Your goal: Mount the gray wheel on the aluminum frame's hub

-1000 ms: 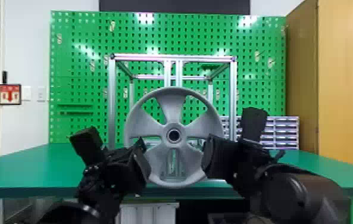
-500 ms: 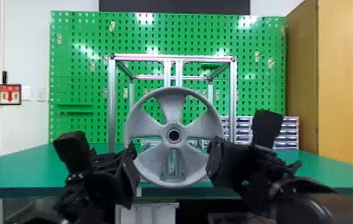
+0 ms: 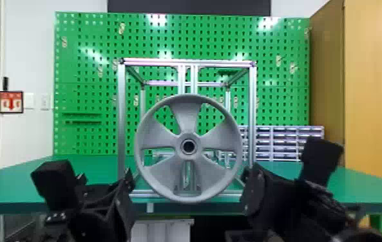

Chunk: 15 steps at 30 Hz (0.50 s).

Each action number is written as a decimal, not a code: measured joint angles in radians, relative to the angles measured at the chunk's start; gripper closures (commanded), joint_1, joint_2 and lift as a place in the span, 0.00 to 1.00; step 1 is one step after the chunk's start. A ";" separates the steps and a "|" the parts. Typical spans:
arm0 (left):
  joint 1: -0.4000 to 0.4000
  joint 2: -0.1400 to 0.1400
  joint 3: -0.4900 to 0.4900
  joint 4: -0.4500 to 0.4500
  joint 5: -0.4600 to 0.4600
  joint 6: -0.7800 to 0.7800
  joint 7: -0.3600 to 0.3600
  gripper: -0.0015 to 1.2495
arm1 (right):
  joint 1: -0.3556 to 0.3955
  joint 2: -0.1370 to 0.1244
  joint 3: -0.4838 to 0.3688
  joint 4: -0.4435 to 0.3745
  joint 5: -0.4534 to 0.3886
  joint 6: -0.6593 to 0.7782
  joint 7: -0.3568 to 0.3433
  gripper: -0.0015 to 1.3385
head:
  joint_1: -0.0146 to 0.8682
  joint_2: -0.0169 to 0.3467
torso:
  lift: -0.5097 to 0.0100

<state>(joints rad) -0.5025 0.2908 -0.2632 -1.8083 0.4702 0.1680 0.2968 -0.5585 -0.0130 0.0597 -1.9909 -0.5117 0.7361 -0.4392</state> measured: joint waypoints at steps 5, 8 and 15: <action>0.069 0.008 0.022 -0.027 -0.032 0.001 -0.027 0.07 | 0.081 -0.025 -0.021 -0.030 0.018 -0.045 0.050 0.03 | 0.01 0.06 | 0.02; 0.116 0.013 0.042 -0.041 -0.055 0.001 -0.039 0.07 | 0.128 -0.038 -0.025 -0.041 0.036 -0.072 0.067 0.03 | 0.01 0.06 | 0.02; 0.233 0.019 0.105 -0.062 -0.131 -0.004 -0.095 0.08 | 0.259 -0.064 -0.015 -0.046 0.138 -0.198 0.119 0.03 | 0.01 0.06 | 0.02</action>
<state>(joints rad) -0.2692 0.3102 -0.1582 -1.8698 0.3397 0.1640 0.2020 -0.2996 -0.0767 0.0450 -2.0367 -0.3737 0.5385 -0.3206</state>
